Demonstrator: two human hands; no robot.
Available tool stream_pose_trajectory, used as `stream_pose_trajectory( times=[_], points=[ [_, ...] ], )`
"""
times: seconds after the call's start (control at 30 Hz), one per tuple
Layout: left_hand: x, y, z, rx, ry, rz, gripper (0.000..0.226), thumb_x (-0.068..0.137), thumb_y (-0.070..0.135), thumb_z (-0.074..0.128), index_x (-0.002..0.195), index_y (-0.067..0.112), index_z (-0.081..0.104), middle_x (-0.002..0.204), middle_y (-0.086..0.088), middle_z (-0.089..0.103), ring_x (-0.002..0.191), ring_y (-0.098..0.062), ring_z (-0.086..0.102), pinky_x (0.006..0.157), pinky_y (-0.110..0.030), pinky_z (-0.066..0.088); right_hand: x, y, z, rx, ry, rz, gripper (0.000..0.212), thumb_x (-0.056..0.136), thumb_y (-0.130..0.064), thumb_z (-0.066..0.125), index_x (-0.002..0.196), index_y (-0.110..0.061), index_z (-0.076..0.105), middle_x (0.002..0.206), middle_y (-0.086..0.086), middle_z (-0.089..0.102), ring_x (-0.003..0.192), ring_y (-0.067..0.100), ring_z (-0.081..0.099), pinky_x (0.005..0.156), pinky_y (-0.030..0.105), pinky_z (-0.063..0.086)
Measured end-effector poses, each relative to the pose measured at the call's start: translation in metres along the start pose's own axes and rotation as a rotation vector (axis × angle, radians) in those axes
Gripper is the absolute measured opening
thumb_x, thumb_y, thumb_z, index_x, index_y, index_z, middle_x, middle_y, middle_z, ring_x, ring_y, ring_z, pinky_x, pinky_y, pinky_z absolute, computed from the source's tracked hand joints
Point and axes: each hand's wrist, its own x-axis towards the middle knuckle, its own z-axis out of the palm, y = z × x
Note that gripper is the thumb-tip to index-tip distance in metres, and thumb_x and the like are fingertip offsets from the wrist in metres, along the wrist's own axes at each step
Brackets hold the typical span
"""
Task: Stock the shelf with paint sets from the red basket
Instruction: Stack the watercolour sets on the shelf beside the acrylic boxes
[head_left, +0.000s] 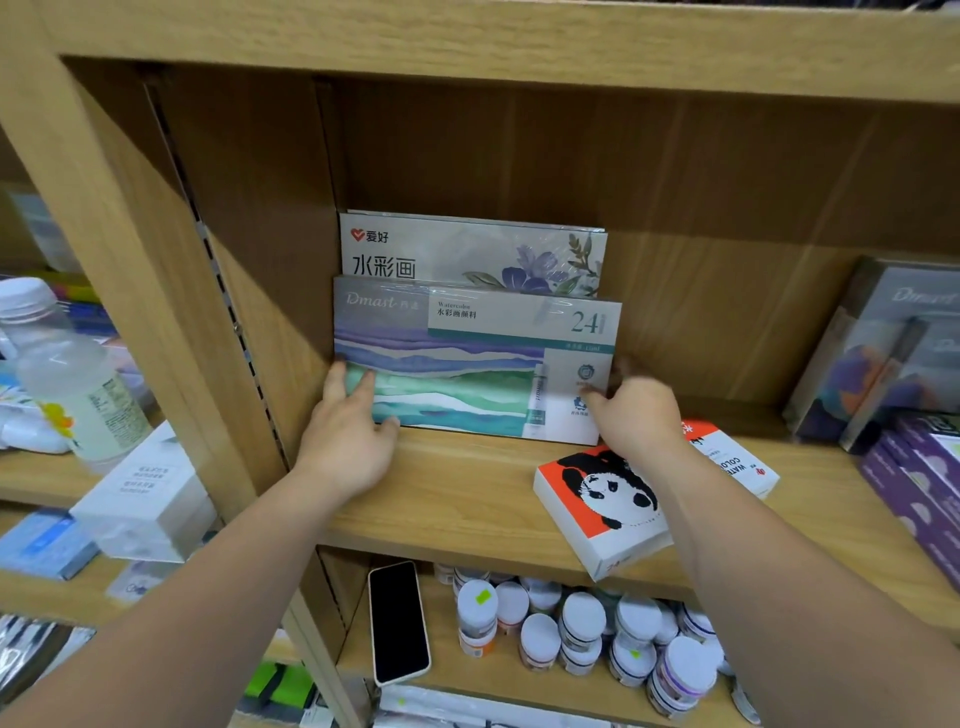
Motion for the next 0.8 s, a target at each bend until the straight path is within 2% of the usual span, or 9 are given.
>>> stream_pose_trajectory(
  times=[0.13,0.2,0.33,0.47,0.53,0.6,0.67,0.73,0.8],
  points=[
    [-0.001,0.0,0.001,-0.019,-0.027,-0.015,0.074,0.104,0.038,0.054,0.166,0.023,0.015,0.172,0.004,-0.013,0.157,-0.03,0.011,0.126,-0.04,0.017,-0.006,0.01,-0.009,0.101,-0.107,-0.011,0.048,0.096,-0.031,0.068,0.141,-0.02,0.056,0.112,0.004,0.075,0.099,0.027,0.069,0.083,0.04,0.057],
    [-0.007,0.001,0.002,-0.059,-0.018,-0.016,0.074,0.103,0.04,0.055,0.165,0.022,0.018,0.173,0.003,-0.01,0.157,-0.032,0.013,0.126,-0.041,0.019,-0.012,0.016,-0.019,0.119,-0.131,-0.032,0.053,0.094,-0.036,0.071,0.143,-0.022,0.057,0.119,-0.001,0.074,0.107,0.022,0.069,0.092,0.039,0.056],
    [-0.039,0.019,0.004,-0.158,0.046,0.073,0.069,0.099,0.046,0.059,0.16,0.023,0.034,0.166,-0.003,0.024,0.151,-0.028,0.028,0.121,-0.04,0.027,-0.024,0.046,-0.049,-0.017,0.011,-0.018,0.062,0.085,-0.053,0.076,0.139,-0.025,0.062,0.139,-0.004,0.065,0.131,0.022,0.057,0.106,0.038,0.048],
    [-0.076,0.054,0.019,-0.232,-0.144,0.205,0.083,0.08,0.072,0.064,0.151,0.035,0.042,0.138,0.008,0.054,0.121,-0.017,0.056,0.101,-0.037,0.046,-0.035,0.09,-0.078,0.04,-0.024,0.119,0.068,0.075,-0.064,0.079,0.131,-0.029,0.068,0.133,0.001,0.066,0.116,0.02,0.06,0.094,0.036,0.048],
    [-0.085,0.07,0.031,-0.246,-0.277,0.294,0.106,0.062,0.086,0.061,0.154,0.038,0.038,0.139,0.015,0.05,0.129,-0.011,0.05,0.108,-0.035,0.043,-0.043,0.106,-0.085,0.109,-0.116,0.155,0.075,0.07,-0.064,0.083,0.133,-0.028,0.066,0.132,0.0,0.066,0.115,0.02,0.062,0.096,0.037,0.049],
    [-0.086,0.082,0.042,-0.167,-0.378,0.403,0.118,0.059,0.082,0.072,0.159,0.036,0.03,0.151,0.016,0.038,0.142,-0.007,0.035,0.119,-0.031,0.031,-0.053,0.117,-0.085,0.102,-0.184,0.138,0.089,0.06,-0.072,0.084,0.135,-0.029,0.063,0.132,-0.005,0.065,0.119,0.018,0.061,0.102,0.038,0.048],
    [-0.082,0.089,0.05,-0.087,-0.4,0.469,0.123,0.058,0.075,0.081,0.16,0.035,0.026,0.157,0.014,0.03,0.145,-0.008,0.03,0.121,-0.028,0.027,-0.06,0.125,-0.081,0.093,-0.206,0.11,0.11,0.043,-0.084,0.083,0.137,-0.031,0.062,0.134,-0.01,0.063,0.122,0.015,0.059,0.108,0.039,0.047],
    [-0.073,0.086,0.053,-0.041,-0.381,0.45,0.123,0.055,0.072,0.083,0.16,0.036,0.028,0.153,0.012,0.031,0.141,-0.011,0.033,0.118,-0.028,0.03,-0.067,0.129,-0.08,0.066,-0.261,0.043,0.112,0.042,-0.08,0.085,0.139,-0.03,0.06,0.135,-0.011,0.062,0.122,0.012,0.059,0.109,0.036,0.046],
    [-0.064,0.077,0.048,-0.038,-0.374,0.397,0.128,0.046,0.074,0.08,0.159,0.036,0.031,0.147,0.013,0.033,0.137,-0.012,0.038,0.115,-0.029,0.035,-0.075,0.127,-0.08,0.068,-0.341,-0.019,0.098,0.052,-0.065,0.092,0.138,-0.032,0.059,0.126,-0.011,0.065,0.109,0.005,0.063,0.095,0.023,0.05]
  ],
)
